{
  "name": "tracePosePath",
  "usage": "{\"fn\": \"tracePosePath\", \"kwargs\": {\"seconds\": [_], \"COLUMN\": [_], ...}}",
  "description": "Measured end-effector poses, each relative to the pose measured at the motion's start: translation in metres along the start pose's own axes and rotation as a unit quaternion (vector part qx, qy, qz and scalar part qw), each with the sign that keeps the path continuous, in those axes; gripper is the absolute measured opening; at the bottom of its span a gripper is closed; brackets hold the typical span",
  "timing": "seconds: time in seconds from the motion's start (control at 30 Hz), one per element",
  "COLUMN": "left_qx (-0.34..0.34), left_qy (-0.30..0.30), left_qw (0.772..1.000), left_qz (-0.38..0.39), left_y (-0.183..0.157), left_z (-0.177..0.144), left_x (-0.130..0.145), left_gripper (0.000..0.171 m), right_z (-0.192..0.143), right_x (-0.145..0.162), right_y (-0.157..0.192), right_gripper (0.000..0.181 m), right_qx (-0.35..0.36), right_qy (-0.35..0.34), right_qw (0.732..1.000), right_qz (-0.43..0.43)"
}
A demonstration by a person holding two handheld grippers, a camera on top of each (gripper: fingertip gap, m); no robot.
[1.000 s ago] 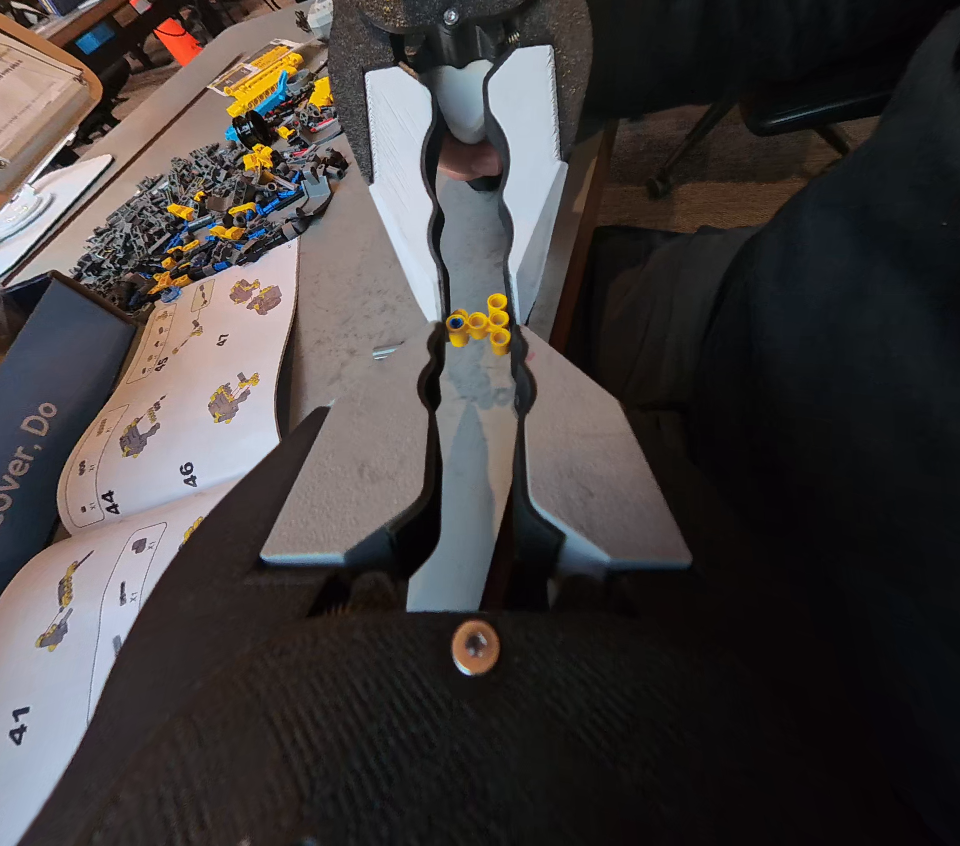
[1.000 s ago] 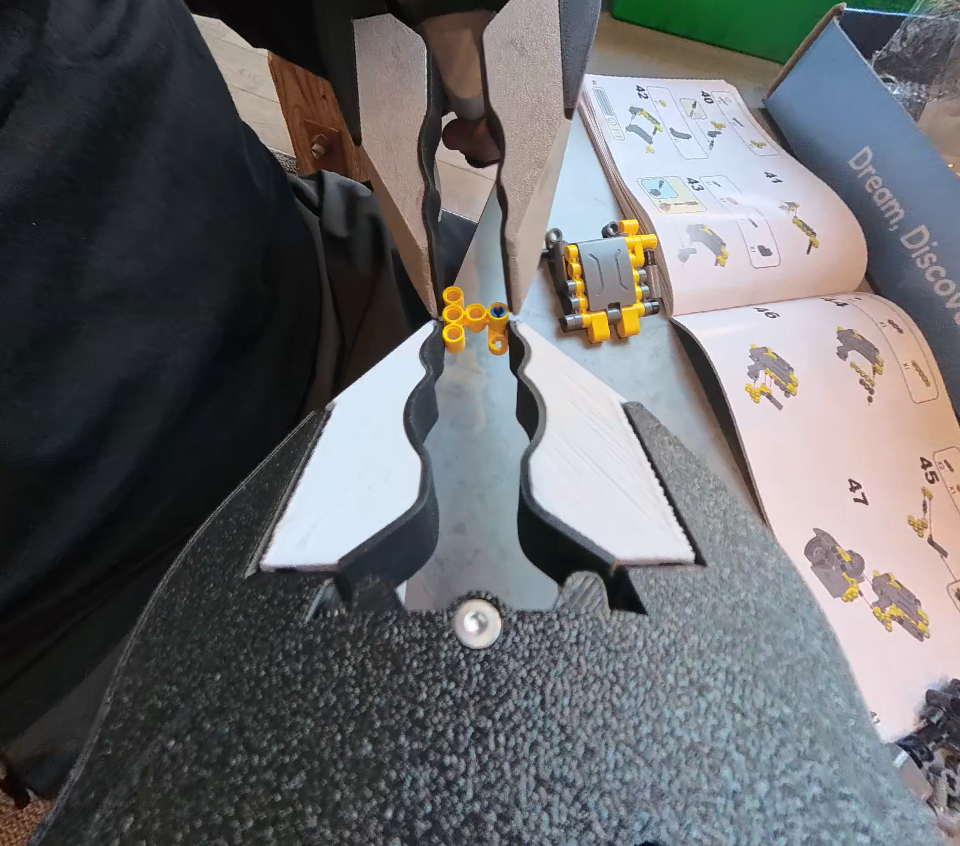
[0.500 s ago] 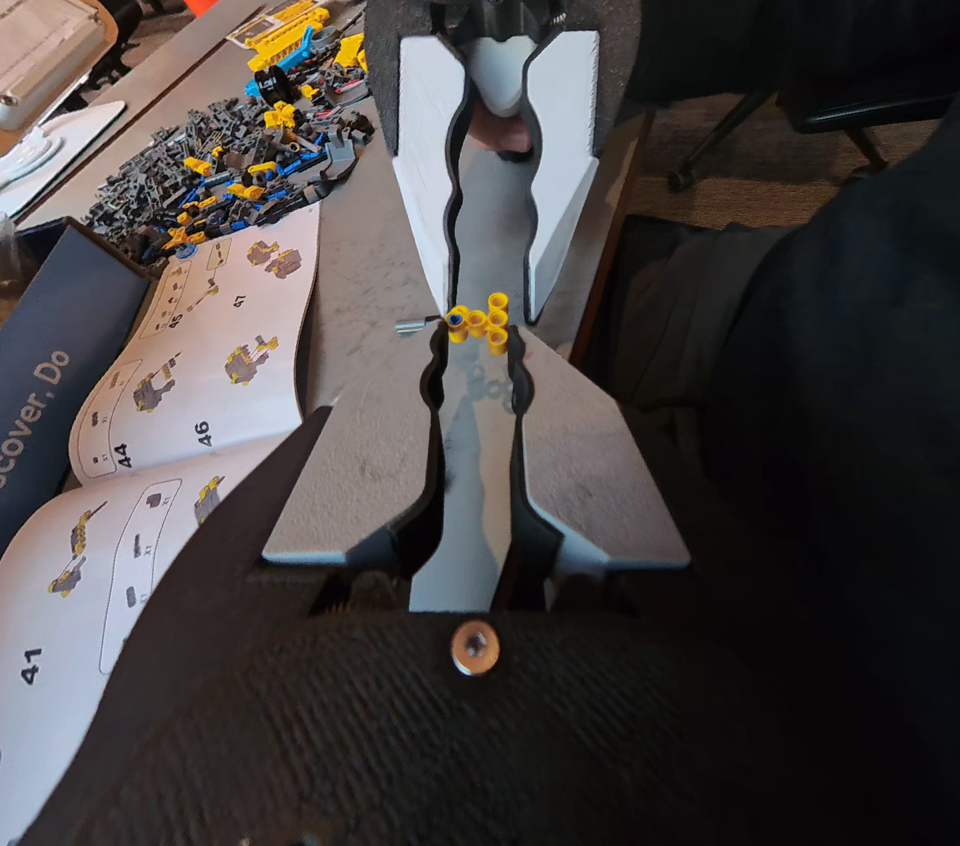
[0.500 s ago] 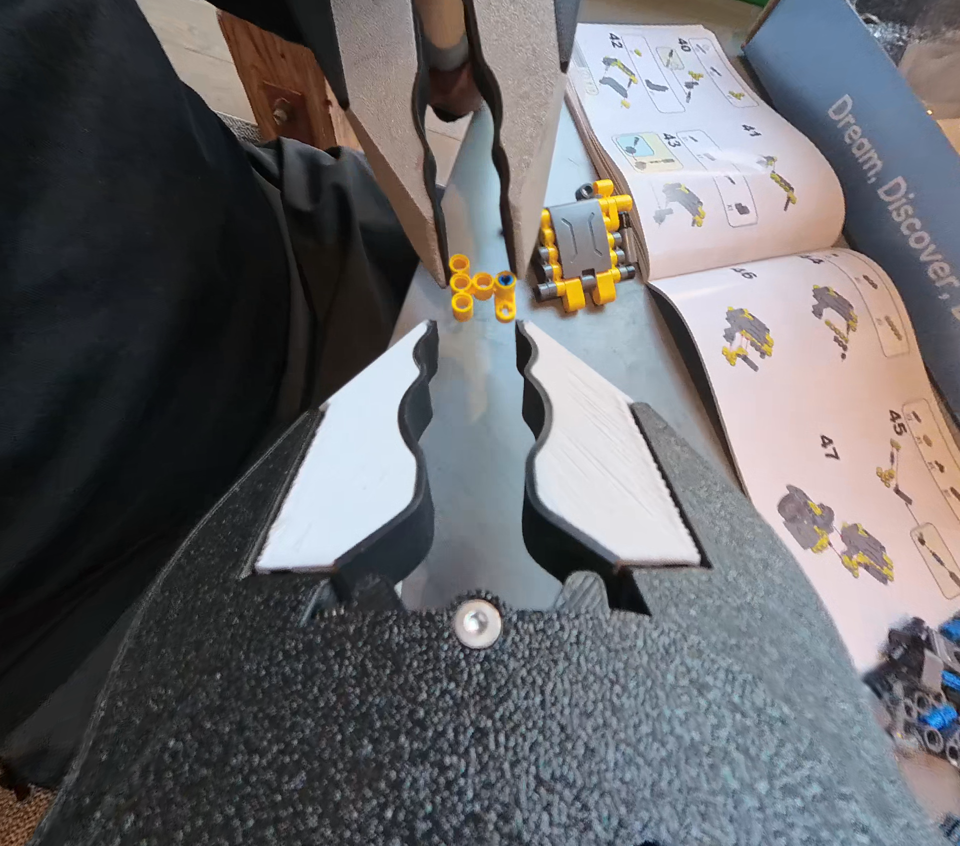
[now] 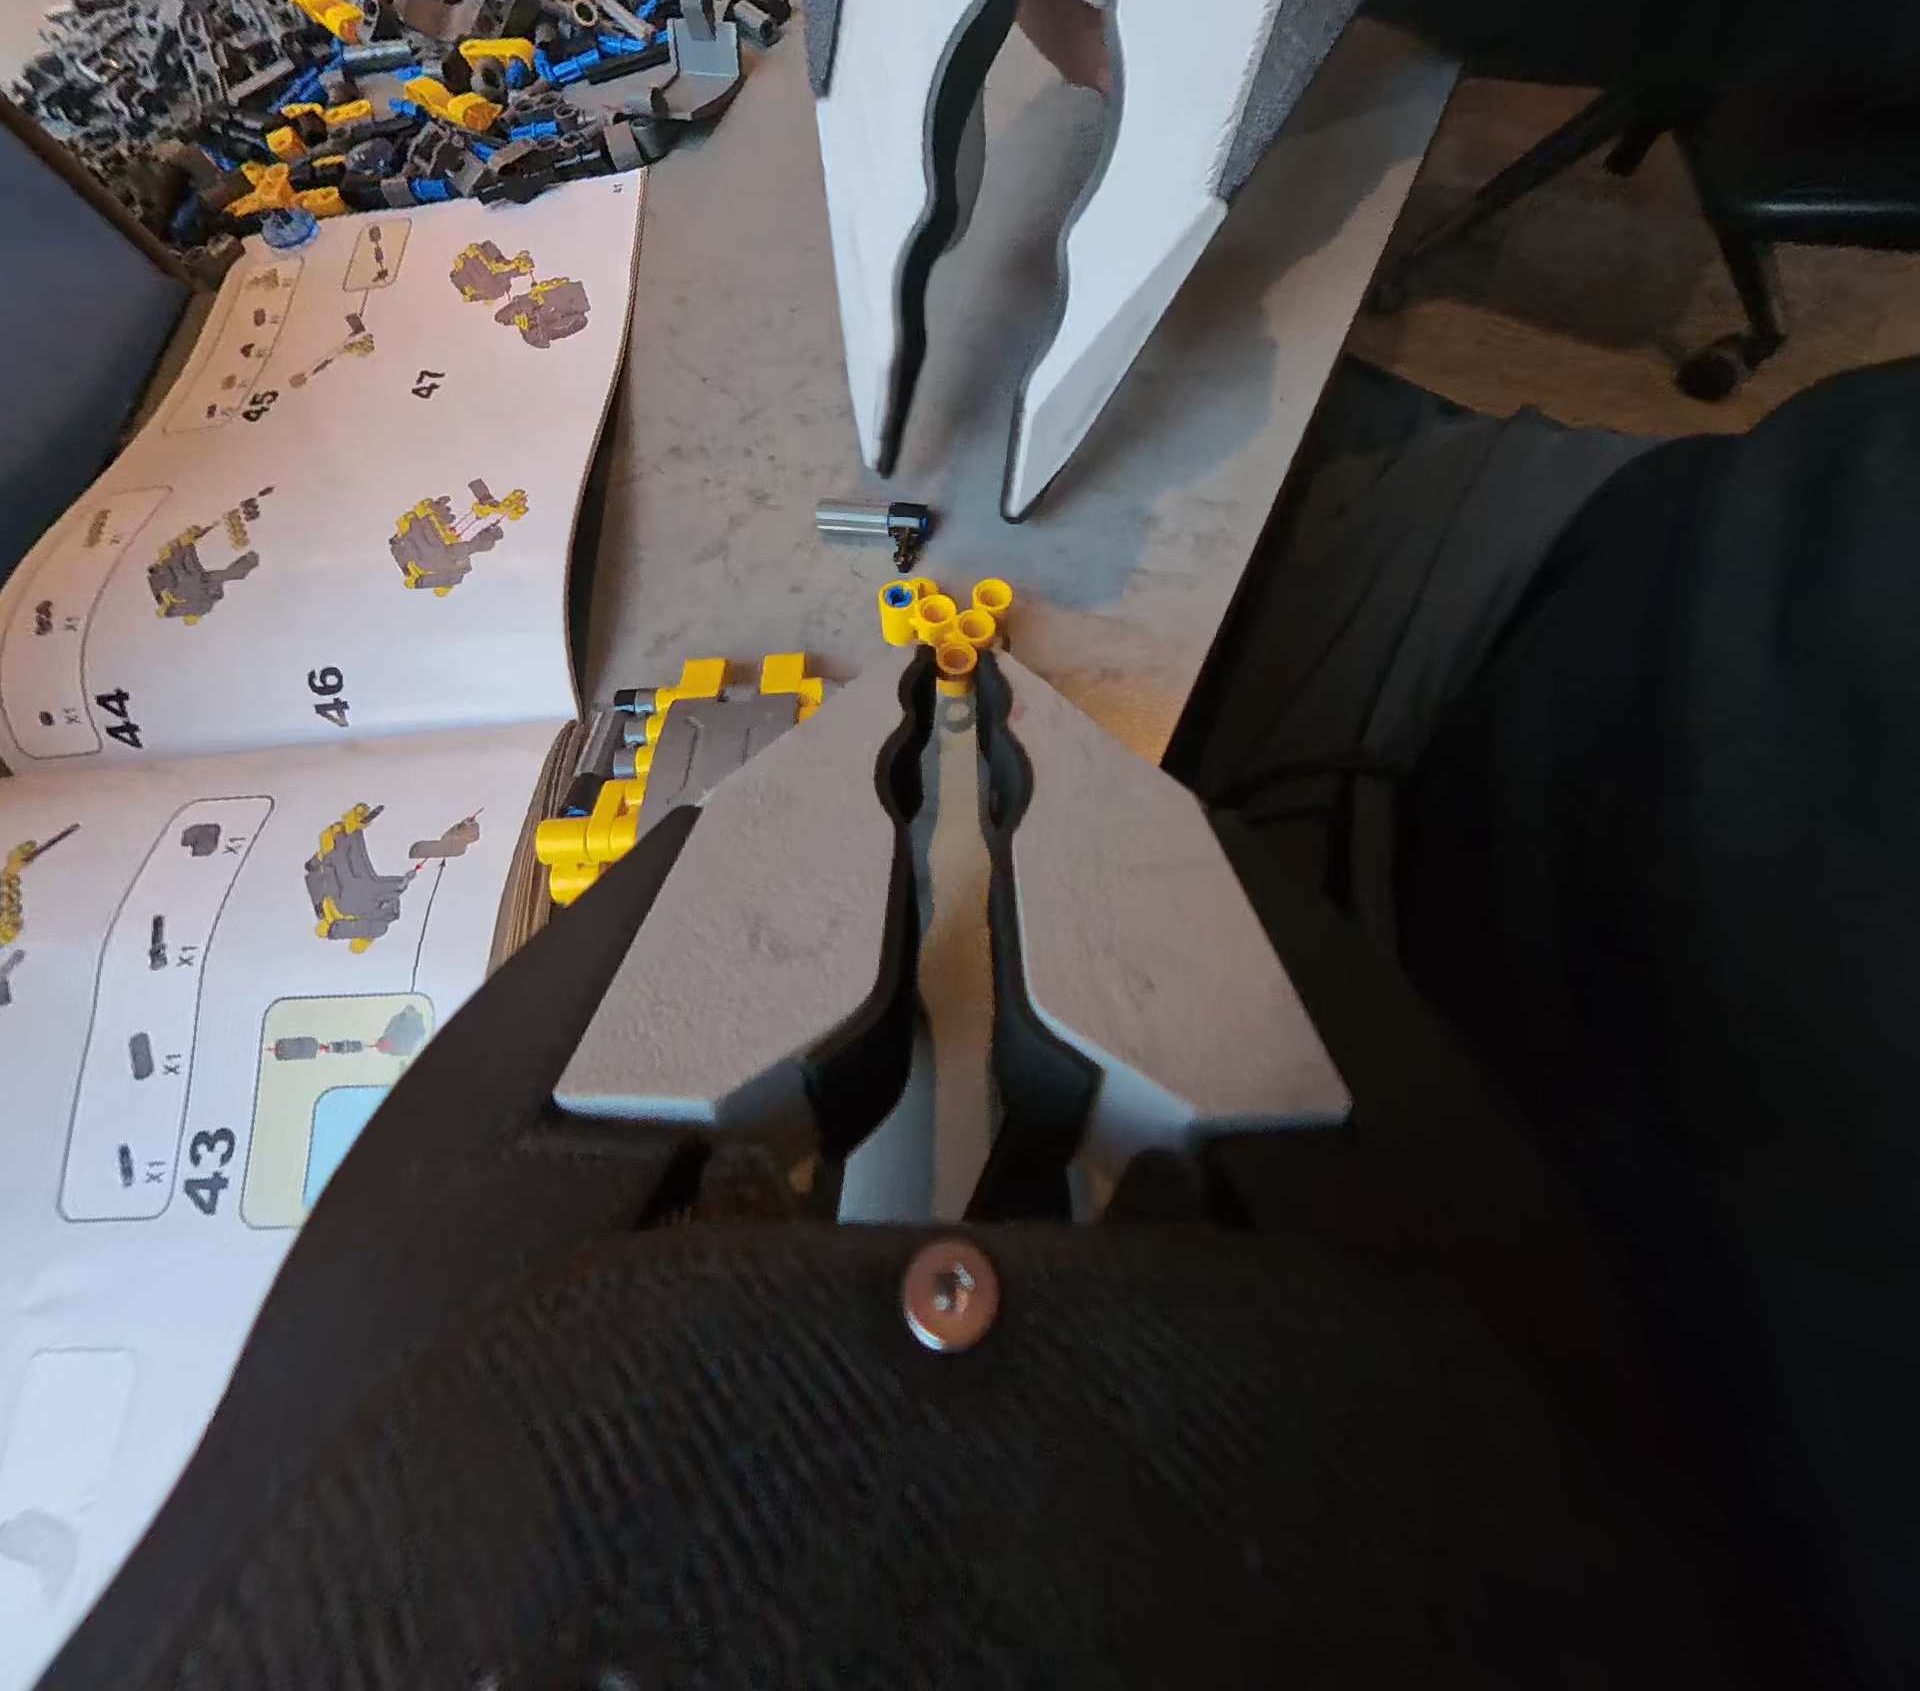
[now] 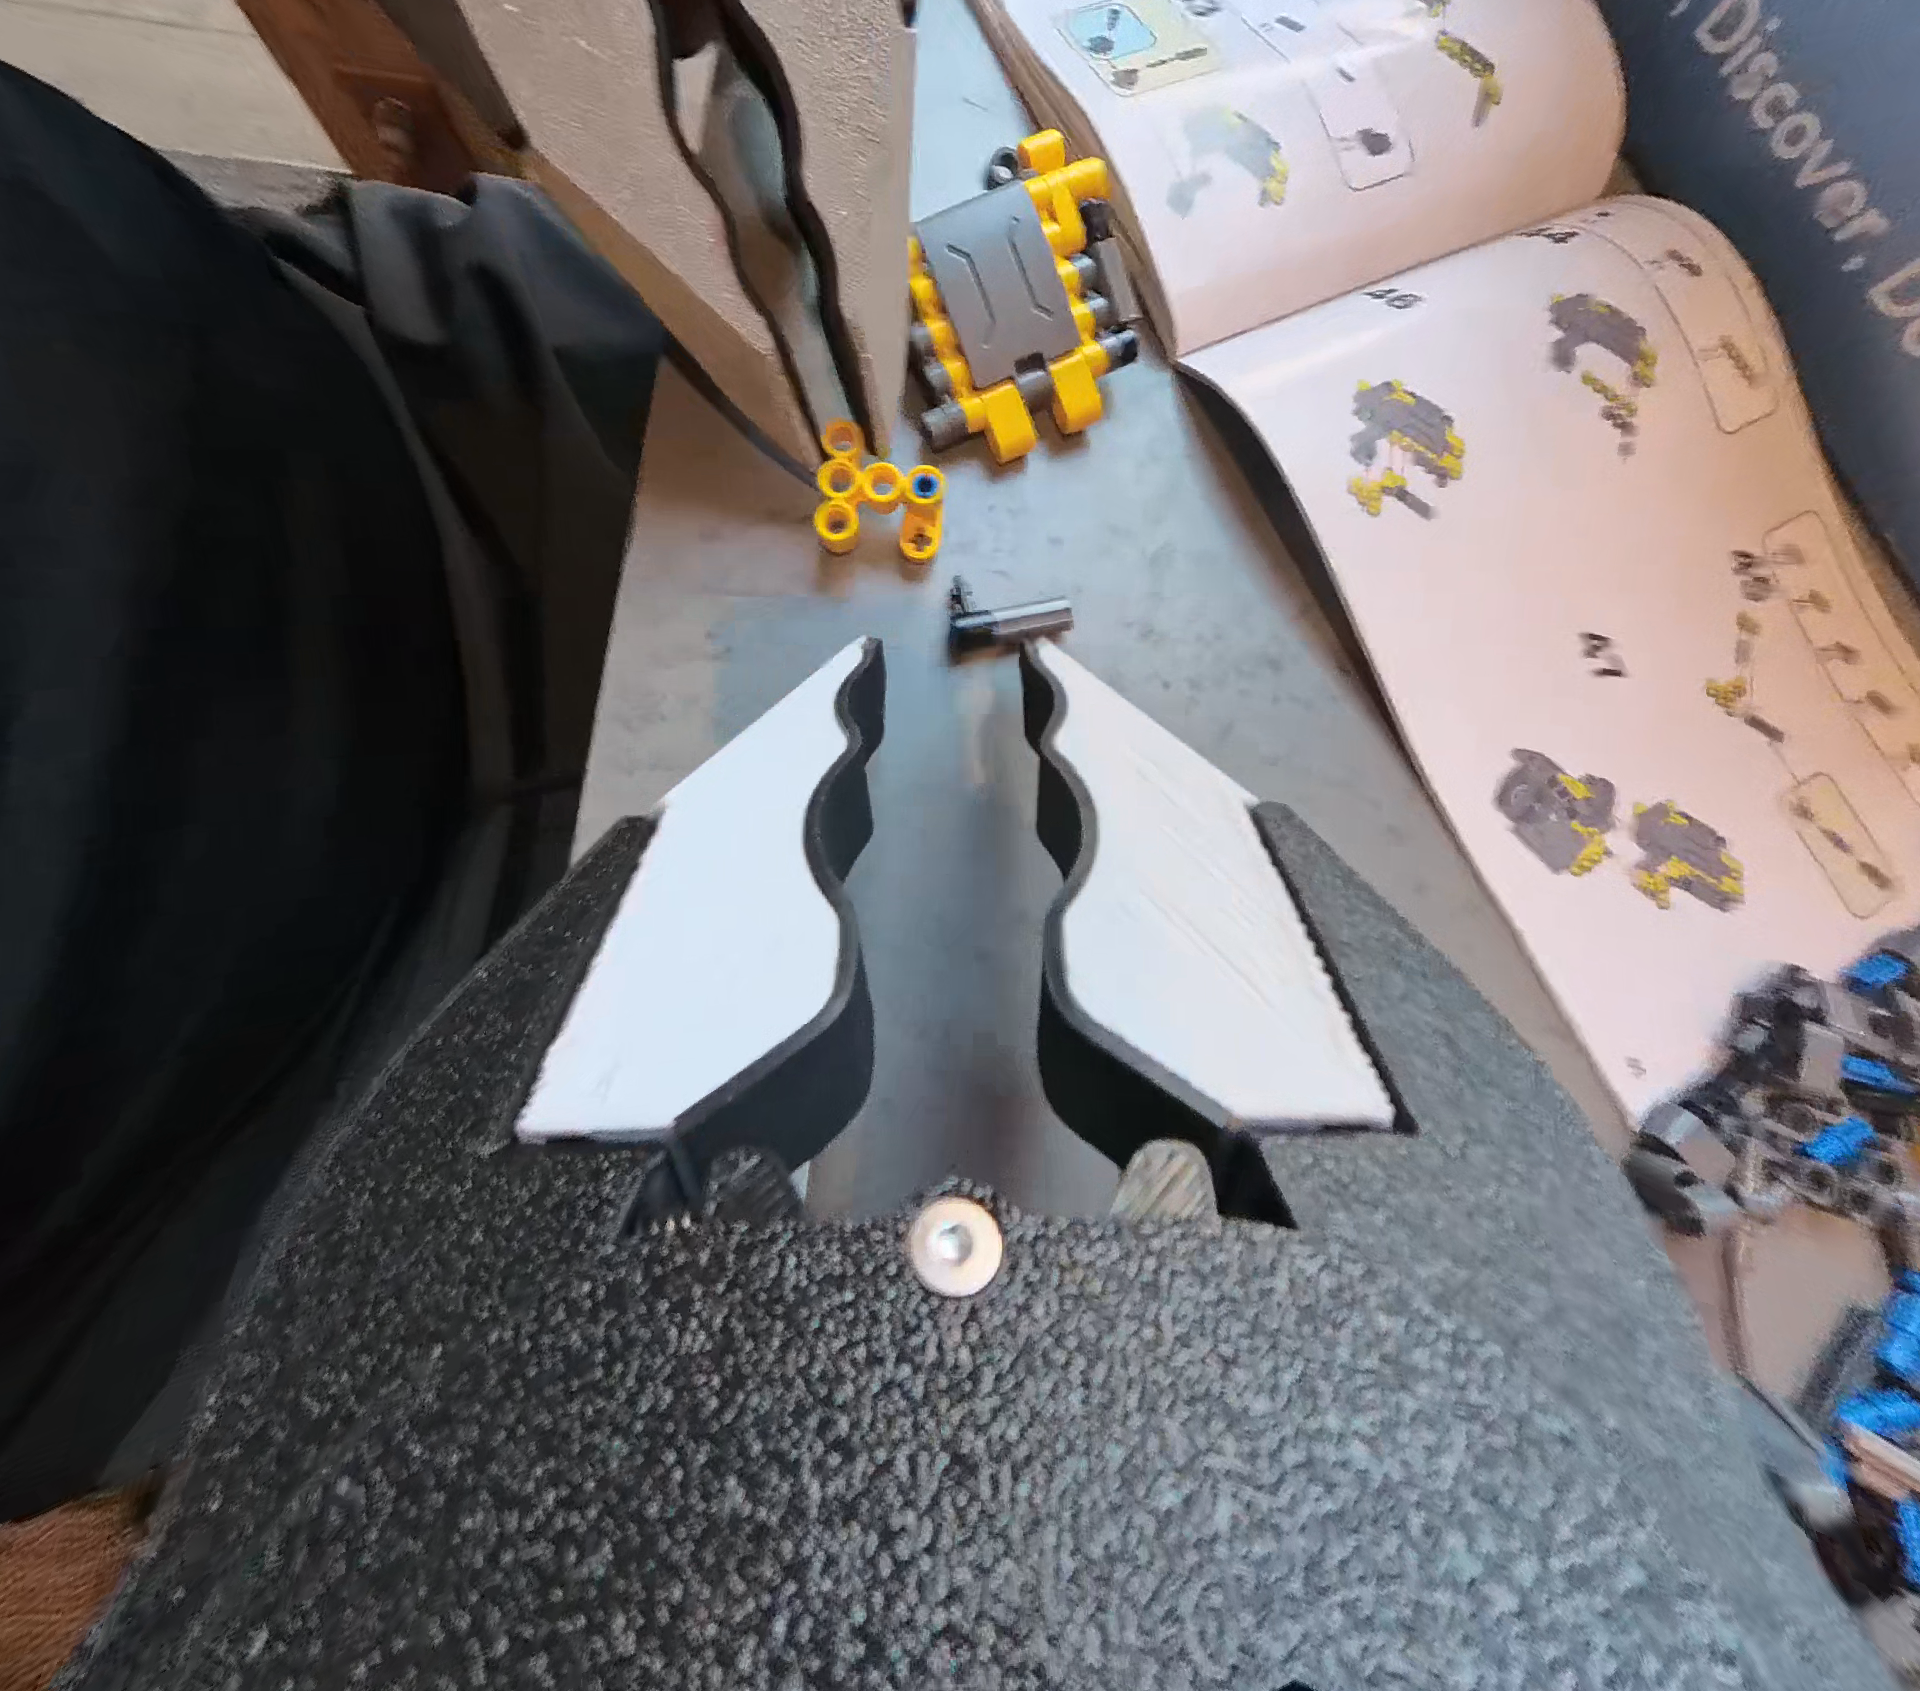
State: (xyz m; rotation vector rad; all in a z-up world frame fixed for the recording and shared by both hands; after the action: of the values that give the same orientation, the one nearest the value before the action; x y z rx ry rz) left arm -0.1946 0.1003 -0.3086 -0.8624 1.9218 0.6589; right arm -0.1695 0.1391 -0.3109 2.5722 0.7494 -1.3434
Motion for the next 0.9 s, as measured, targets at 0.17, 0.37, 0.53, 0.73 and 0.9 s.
{"fn": "tracePosePath", "kwargs": {"seconds": [0.17, 0.37, 0.53, 0.73, 0.9], "left_qx": [0.008, -0.010, -0.002, 0.007, 0.006], "left_qy": [0.010, 0.016, 0.017, 0.015, 0.016], "left_qw": [1.000, 1.000, 1.000, 0.999, 0.999], "left_qz": [-0.011, 0.005, -0.018, -0.030, -0.033], "left_y": [-0.004, -0.004, -0.008, -0.013, -0.013], "left_z": [0.002, 0.003, 0.004, 0.006, 0.006], "left_x": [0.003, 0.004, 0.002, 0.000, 0.000], "left_gripper": [0.004, 0.006, 0.011, 0.013, 0.013], "right_z": [-0.002, 0.005, 0.004, 0.007, 0.004], "right_x": [0.003, 0.002, 0.001, 0.000, 0.004], "right_y": [-0.011, -0.010, -0.010, -0.006, 0.001], "right_gripper": [0.028, 0.029, 0.036, 0.033, 0.027], "right_qx": [0.015, 0.004, 0.009, 0.001, -0.035], "right_qy": [0.027, 0.045, 0.030, 0.020, 0.022], "right_qw": [0.999, 0.999, 0.999, 1.000, 0.999], "right_qz": [-0.005, 0.017, 0.026, -0.001, 0.025]}}
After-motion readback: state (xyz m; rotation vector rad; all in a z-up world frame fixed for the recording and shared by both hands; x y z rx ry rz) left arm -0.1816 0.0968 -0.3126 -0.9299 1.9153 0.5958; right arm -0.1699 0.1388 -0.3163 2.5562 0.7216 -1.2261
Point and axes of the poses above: each gripper's, where its closed fingertips meet, z out along the fingers, x out of its underside, y = z × x across the jaws, the point moved 1 cm from there along -z, back along the fingers, and after that the axes turned 7 degrees about -y, right-handed, at the moved point
